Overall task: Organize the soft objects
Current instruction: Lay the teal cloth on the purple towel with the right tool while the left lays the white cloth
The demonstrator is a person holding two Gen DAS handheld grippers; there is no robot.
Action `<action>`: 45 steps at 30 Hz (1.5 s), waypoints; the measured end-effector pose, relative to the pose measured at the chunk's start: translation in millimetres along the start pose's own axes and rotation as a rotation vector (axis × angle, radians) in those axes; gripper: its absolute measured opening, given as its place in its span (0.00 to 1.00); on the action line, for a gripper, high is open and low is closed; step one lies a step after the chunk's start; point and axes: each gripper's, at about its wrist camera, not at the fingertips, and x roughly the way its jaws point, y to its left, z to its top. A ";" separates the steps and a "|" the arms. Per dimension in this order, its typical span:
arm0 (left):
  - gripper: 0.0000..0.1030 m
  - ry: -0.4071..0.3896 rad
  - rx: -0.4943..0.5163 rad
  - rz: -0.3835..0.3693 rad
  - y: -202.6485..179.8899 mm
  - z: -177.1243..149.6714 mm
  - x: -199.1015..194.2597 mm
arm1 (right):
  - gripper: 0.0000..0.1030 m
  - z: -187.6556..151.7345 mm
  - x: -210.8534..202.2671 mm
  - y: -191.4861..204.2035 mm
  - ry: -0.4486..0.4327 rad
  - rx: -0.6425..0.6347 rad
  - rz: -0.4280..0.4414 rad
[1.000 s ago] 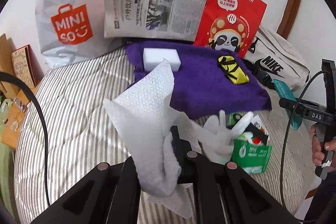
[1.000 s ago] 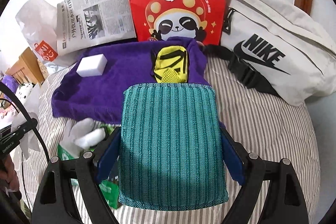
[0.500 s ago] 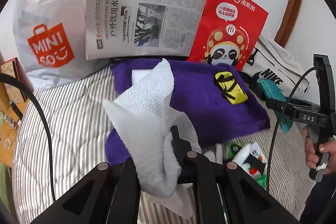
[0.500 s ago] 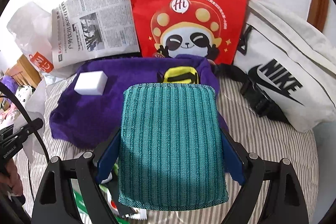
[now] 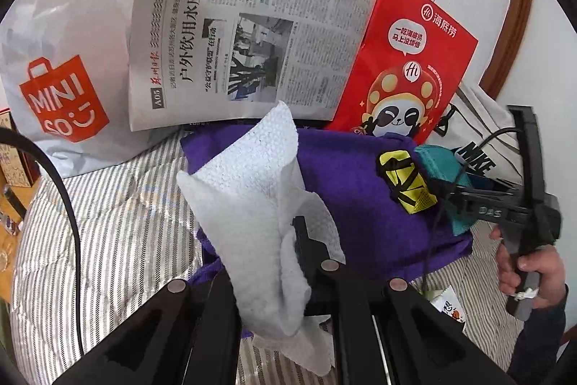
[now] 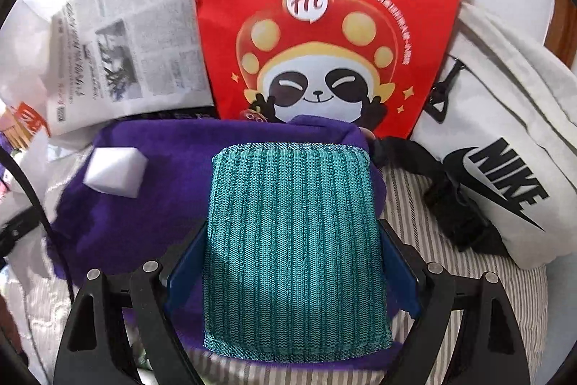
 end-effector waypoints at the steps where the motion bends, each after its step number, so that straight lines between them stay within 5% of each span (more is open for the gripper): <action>1: 0.07 0.004 0.002 0.002 0.9 0.1 2.3 | 0.85 -0.1 5.9 0.2 0.003 -0.003 -0.009; 23: 0.07 0.021 0.016 0.002 -7.0 16.9 41.0 | 0.87 -26.8 44.6 17.9 0.039 -0.133 -0.083; 45: 0.08 0.153 0.015 0.050 -0.6 -10.0 79.0 | 0.90 -14.3 14.3 -0.8 -0.020 0.007 0.035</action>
